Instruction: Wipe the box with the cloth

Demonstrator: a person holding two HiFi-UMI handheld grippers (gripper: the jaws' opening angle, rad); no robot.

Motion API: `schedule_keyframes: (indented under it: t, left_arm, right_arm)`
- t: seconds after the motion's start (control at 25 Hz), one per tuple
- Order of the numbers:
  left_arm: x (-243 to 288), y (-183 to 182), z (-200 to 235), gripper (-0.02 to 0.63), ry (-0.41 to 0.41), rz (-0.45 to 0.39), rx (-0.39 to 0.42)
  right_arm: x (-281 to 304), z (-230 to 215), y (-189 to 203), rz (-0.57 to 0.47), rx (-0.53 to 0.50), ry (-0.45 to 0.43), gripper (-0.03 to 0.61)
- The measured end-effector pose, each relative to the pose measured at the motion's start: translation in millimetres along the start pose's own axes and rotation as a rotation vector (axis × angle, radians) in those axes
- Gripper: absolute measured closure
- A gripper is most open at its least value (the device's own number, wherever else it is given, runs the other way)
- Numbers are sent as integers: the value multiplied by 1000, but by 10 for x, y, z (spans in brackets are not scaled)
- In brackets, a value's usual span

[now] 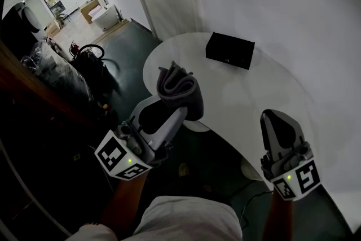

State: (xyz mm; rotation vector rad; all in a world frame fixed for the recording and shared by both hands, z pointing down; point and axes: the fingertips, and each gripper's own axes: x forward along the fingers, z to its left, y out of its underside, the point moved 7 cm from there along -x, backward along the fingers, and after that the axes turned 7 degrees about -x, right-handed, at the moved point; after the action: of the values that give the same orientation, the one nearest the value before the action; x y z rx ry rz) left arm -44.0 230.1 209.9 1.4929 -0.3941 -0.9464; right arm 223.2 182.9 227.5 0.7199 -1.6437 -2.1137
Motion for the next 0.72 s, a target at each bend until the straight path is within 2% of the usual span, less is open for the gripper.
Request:
schedule_keyframes:
  t: [0.48, 0.72]
  left_arm:
    - [-2, 45, 69, 505, 33, -7, 13]
    - [364, 107, 679, 505, 41, -3, -2]
  right_arm:
    - [-18, 84, 61, 27, -39, 24, 566]
    - [492, -322, 229, 57, -44, 49, 566]
